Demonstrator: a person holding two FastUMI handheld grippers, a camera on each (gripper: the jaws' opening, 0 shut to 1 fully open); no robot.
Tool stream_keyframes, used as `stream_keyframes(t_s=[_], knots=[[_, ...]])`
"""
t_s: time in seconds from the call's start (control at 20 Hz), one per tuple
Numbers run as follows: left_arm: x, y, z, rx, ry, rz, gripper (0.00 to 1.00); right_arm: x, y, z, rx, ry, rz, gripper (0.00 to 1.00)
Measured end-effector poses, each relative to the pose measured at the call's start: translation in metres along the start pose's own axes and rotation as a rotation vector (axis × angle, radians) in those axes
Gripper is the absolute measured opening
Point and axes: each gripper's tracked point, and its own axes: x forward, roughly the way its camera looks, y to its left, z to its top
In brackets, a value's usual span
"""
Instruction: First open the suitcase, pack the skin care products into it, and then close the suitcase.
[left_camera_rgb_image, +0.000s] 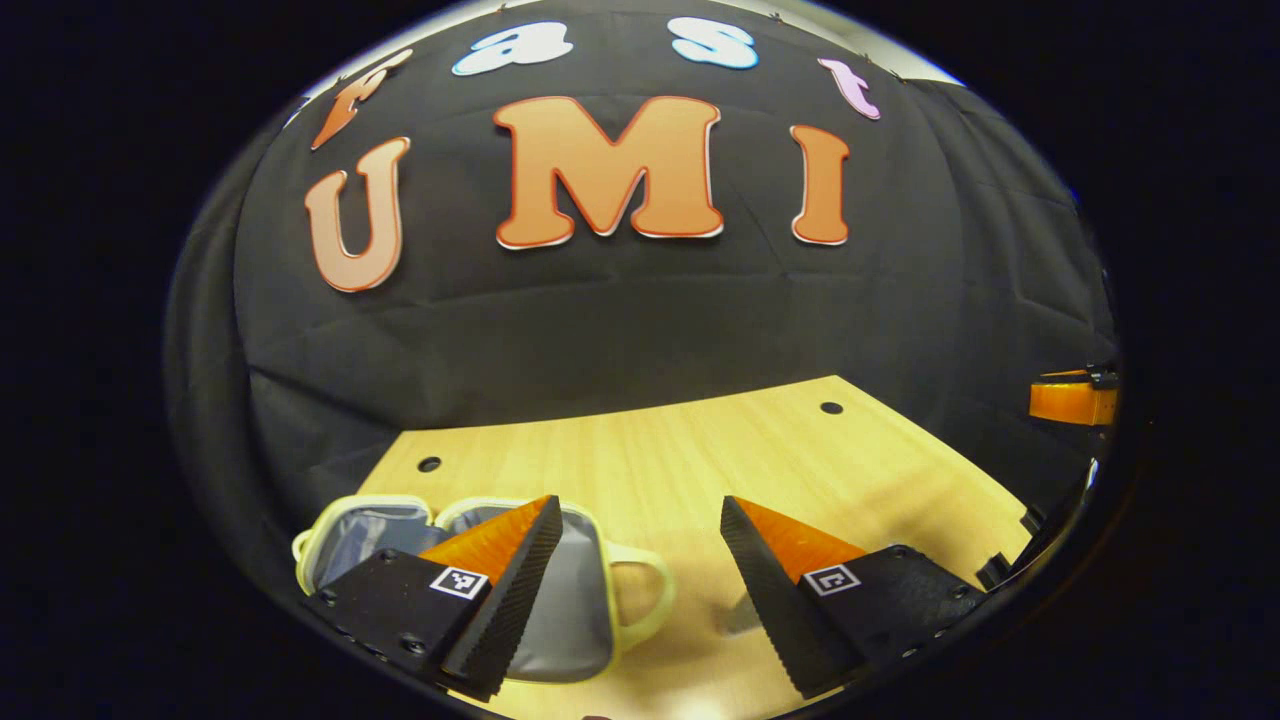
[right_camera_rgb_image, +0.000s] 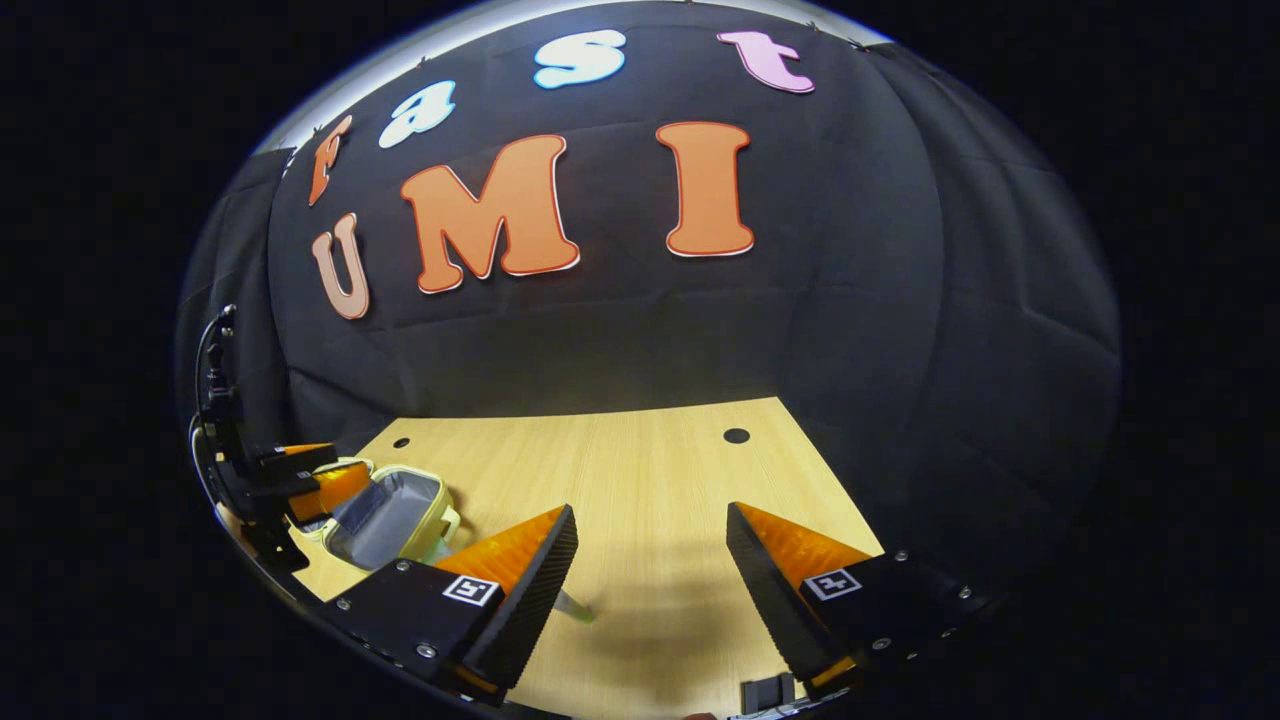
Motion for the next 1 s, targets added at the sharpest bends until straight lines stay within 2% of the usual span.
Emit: stream_keyframes(t_s=[0.35, 0.55, 0.7, 0.75, 0.8, 0.9, 1.0], knots=[[0.035, -0.063, -0.078, 0.025, 0.134, -0.086, 0.99, -0.01, -0.032, -0.016, -0.001, 0.032, -0.052, 0.95], [0.053, -0.077, -0.127, 0.03, 0.218, -0.102, 0.99, -0.01, -0.042, -0.026, -0.033, 0.061, -0.081, 0.95], [0.063, -0.084, -0.152, 0.043, 0.232, -0.103, 0.97, -0.008, -0.046, -0.035, -0.044, 0.09, -0.092, 0.95], [0.068, -0.084, -0.159, 0.051, 0.233, -0.094, 0.94, -0.007, -0.044, -0.038, -0.037, 0.098, -0.09, 0.95], [0.07, -0.085, -0.165, 0.061, 0.237, -0.088, 0.83, -0.005, -0.041, -0.041, -0.029, 0.104, -0.085, 0.95], [0.076, -0.087, -0.174, 0.088, 0.24, -0.082, 0.74, -0.003, -0.037, -0.045, -0.023, 0.118, -0.079, 0.95], [0.08, -0.09, -0.174, 0.103, 0.216, -0.068, 0.51, -0.003, -0.035, -0.049, -0.028, 0.126, -0.079, 0.95]])
